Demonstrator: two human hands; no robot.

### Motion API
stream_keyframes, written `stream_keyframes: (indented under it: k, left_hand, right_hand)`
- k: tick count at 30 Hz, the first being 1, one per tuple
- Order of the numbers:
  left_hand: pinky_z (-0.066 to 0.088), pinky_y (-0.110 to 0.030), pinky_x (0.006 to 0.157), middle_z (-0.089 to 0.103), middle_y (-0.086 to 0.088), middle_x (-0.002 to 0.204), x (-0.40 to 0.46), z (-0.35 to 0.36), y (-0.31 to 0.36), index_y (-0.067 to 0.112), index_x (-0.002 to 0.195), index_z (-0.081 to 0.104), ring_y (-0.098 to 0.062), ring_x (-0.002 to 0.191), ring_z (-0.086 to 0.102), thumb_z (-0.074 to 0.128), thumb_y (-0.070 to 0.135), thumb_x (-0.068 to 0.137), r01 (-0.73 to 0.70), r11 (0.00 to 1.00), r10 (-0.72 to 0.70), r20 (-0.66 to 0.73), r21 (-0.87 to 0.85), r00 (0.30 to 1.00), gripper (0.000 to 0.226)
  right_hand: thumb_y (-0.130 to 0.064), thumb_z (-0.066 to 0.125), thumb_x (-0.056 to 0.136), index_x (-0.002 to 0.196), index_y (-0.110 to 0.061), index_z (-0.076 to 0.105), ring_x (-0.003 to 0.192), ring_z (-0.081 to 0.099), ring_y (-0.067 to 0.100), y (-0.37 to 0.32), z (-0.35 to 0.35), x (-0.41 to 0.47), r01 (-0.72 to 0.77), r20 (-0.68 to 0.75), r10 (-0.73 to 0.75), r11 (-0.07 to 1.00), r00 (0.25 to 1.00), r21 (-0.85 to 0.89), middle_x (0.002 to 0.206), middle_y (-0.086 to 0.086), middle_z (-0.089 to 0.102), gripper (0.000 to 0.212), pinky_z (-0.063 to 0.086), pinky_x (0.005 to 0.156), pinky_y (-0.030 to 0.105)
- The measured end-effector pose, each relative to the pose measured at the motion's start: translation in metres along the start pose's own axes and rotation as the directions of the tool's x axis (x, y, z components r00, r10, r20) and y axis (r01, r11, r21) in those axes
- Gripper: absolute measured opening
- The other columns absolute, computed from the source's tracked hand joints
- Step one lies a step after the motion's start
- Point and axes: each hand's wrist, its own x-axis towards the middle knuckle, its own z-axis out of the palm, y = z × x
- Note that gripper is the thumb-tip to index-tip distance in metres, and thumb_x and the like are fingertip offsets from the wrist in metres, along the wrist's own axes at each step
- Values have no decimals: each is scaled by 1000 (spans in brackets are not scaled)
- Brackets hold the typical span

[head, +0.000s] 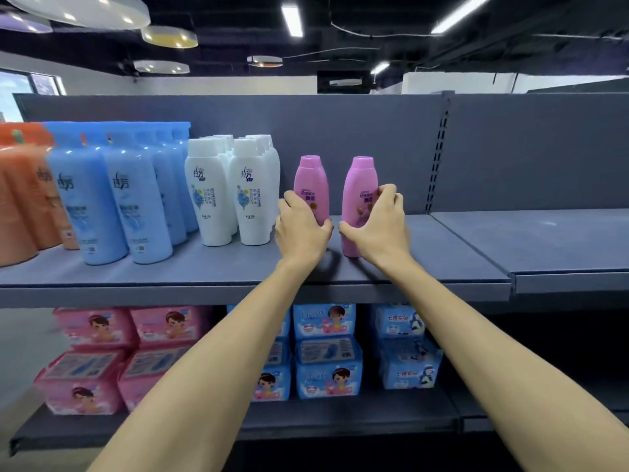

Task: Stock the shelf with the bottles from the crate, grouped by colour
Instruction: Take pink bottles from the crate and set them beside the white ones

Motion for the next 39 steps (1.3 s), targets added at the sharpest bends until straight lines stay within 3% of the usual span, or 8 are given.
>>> stream_keyframes:
  k: [6,19,33,39]
  left_hand:
    - [42,-39,79,49,-11,118,36,30,-2,6,117,40,-35,108,54,75,30,80,71,997,-71,-13,0,997,57]
    - [47,-45,87,48,-12,121,102,80,-15,5,117,39,-37,110,55,77,26,78,125,992,-125,-35,12,992,59]
    - [47,-43,83,47,-13,124,131,99,-20,5,118,39,-38,113,53,77,28,79,155,985,-150,-65,71,986,60]
    - [46,-42,86,48,-14,124,125,93,-23,5,119,39,-36,113,54,80,30,78,147,989,-146,-26,27,989,63]
  right_hand:
    - [-32,81,71,112,-10,37,100,53,34,10,21,32,-22,24,22,1000,999,-4,113,7,45,64,41,69,37]
    - [-29,80,73,115,-9,35,103,51,36,20,68,86,-82,46,84,996,995,-28,118,8,42,65,36,67,36]
    - [-27,80,72,108,-14,32,97,50,34,28,77,90,-65,15,65,998,998,21,114,4,41,62,39,66,36]
    - [-29,80,72,121,-15,33,100,50,35,27,77,89,-48,21,48,999,999,11,116,5,41,70,40,69,36]
